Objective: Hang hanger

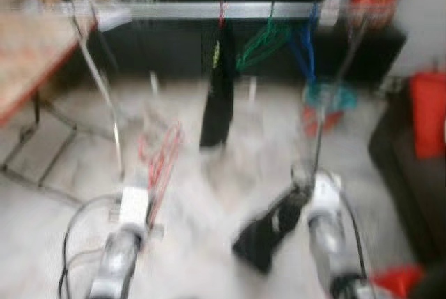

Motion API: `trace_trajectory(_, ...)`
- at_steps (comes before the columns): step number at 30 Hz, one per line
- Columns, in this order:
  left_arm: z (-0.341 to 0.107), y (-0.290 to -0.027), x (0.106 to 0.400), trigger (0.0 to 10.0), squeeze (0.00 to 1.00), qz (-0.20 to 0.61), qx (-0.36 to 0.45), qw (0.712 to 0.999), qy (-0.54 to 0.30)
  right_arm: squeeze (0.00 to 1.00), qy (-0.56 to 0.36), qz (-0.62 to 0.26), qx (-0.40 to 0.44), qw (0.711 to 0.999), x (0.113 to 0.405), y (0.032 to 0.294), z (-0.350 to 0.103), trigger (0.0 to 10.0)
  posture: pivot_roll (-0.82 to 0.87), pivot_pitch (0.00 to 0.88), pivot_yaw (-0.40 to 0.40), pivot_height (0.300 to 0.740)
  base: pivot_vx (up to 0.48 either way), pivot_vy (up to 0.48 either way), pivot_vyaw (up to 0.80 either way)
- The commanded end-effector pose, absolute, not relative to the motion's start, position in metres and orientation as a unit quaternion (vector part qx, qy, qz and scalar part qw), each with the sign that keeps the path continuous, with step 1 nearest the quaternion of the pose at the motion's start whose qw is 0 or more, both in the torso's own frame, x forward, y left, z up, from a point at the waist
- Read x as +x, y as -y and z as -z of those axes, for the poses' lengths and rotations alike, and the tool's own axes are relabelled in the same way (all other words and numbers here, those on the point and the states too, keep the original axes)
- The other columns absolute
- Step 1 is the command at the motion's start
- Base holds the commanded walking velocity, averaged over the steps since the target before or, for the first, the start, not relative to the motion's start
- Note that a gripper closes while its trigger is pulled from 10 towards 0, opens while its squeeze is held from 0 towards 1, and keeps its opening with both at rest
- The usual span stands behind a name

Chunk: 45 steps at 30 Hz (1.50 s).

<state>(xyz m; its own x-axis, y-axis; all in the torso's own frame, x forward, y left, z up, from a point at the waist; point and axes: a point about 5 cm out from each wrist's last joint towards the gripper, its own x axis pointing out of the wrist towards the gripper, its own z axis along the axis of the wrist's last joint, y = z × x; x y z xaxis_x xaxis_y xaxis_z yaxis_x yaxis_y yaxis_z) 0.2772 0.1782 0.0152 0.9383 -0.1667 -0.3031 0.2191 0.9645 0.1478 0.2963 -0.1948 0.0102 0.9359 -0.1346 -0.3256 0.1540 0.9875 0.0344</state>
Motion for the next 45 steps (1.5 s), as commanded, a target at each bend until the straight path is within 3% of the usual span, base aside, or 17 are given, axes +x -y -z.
trace_trajectory(1, -0.025, -0.186, 0.281, 10.0, 0.00, 0.159, 0.104, 0.969, -0.155, 0.00, -0.138, 0.064, 0.021, 0.988, 0.309, 0.193, -0.024, 10.0, 0.07, 0.051, -0.023, 0.736, 0.000, 0.000, 0.00)
trace_trajectory(3, -0.027, -0.187, 0.281, 10.0, 0.00, 0.168, 0.110, 0.967, -0.156, 0.00, -0.136, 0.061, 0.018, 0.989, 0.310, 0.194, -0.026, 10.0, 0.07, 0.051, -0.023, 0.736, 0.000, 0.000, 0.00)
trace_trajectory(5, -0.039, -0.191, 0.281, 10.0, 0.00, 0.245, 0.130, 0.944, -0.176, 0.00, -0.144, 0.046, -0.003, 0.989, 0.316, 0.193, -0.031, 10.0, 0.08, 0.044, -0.020, 0.736, 0.000, 0.000, 0.00)
trace_trajectory(7, -0.041, -0.192, 0.280, 10.0, 0.00, 0.263, 0.133, 0.938, -0.183, 0.00, -0.148, 0.043, -0.008, 0.988, 0.317, 0.193, -0.031, 10.0, 0.08, 0.041, -0.019, 0.736, 0.000, 0.000, 0.00)
trace_trajectory(12, -0.060, -0.190, 0.271, 10.0, 0.00, 0.393, 0.161, 0.878, -0.222, 0.00, -0.177, -0.006, -0.060, 0.982, 0.327, 0.187, -0.037, 10.0, 0.08, 0.022, -0.016, 0.736, 0.000, 0.000, 0.00)
trace_trajectory(15, -0.065, -0.187, 0.269, 10.0, 0.00, 0.416, 0.155, 0.867, -0.225, 0.00, -0.175, -0.016, -0.060, 0.983, 0.330, 0.184, -0.039, 10.0, 0.08, 0.022, -0.015, 0.736, 0.000, 0.000, 0.00)
trace_trajectory(20, -0.079, -0.178, 0.264, 10.0, 0.00, 0.483, 0.178, 0.823, -0.241, 0.00, -0.188, -0.044, -0.094, 0.977, 0.340, 0.177, -0.048, 10.0, 0.08, 0.024, -0.017, 0.736, 0.000, 0.000, 0.00)
trace_trajectory(29, -0.088, -0.169, 0.273, 10.0, 0.00, 0.454, 0.188, 0.840, -0.230, 0.00, -0.180, -0.080, -0.099, 0.975, 0.347, 0.168, -0.058, 10.0, 0.08, 0.028, -0.023, 0.736, 0.000, 0.000, 0.00)
trace_trajectory(45, -0.084, -0.164, 0.274, 10.0, 0.00, 0.441, 0.196, 0.844, -0.234, 0.00, -0.175, -0.090, -0.091, 0.976, 0.349, 0.168, -0.062, 10.0, 0.07, 0.040, -0.024, 0.736, 0.000, 0.000, 0.00)
